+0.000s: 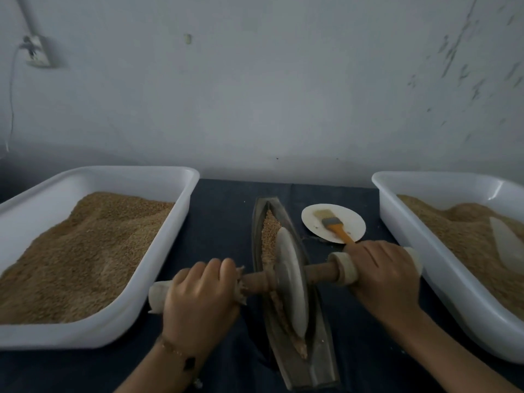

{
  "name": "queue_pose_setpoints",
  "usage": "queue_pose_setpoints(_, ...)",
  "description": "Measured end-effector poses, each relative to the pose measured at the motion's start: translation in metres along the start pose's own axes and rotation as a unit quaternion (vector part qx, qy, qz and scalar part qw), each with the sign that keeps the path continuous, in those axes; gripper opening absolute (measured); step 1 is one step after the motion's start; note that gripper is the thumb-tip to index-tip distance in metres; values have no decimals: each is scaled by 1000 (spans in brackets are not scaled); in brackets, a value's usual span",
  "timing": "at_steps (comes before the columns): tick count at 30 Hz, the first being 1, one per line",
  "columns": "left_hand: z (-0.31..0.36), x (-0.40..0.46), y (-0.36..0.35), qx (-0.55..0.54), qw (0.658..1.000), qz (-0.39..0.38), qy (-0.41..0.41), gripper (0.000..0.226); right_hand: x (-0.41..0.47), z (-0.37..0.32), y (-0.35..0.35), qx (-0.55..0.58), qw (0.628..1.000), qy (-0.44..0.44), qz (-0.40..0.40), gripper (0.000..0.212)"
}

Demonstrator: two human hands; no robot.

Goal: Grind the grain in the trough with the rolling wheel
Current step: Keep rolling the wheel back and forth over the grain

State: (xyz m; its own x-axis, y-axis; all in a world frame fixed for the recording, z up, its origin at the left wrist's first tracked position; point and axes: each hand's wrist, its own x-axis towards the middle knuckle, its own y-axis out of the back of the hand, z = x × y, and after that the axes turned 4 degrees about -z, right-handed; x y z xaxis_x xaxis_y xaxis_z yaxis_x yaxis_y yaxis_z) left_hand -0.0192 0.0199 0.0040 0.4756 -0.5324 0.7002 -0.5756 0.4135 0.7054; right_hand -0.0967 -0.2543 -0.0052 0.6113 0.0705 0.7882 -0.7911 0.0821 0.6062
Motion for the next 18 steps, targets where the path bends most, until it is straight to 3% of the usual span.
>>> queue_pose_setpoints(2, -2, 10, 1, 3, 1000, -19, -14, 17, 2, 1, -2, 10, 1000, -3, -26, 15)
queue_pose_setpoints(5, -8, 32, -11, 4, 992, -124, 7, 32, 20, 1, -11, -9, 993, -21, -118, 23)
queue_pose_setpoints(8, -23, 60, -33, 61, 970, -226, 60, 25, 51, 5, -23, -33, 953, -96, -284, 14)
queue_pose_setpoints(11, -33, 87, -46, 26, 958, -274, 78, 23, 78, 13, -37, 0, 913, -142, -381, 13)
queue_pose_setpoints(15, -33, 100, -50, 39, 957, -279, 69, 23, 82, 15, -44, 4, 909, -155, -386, 12)
queue_pose_setpoints(18, -25, 86, -40, 60, 969, -230, 60, 23, 58, 8, -38, -6, 945, -144, -294, 17)
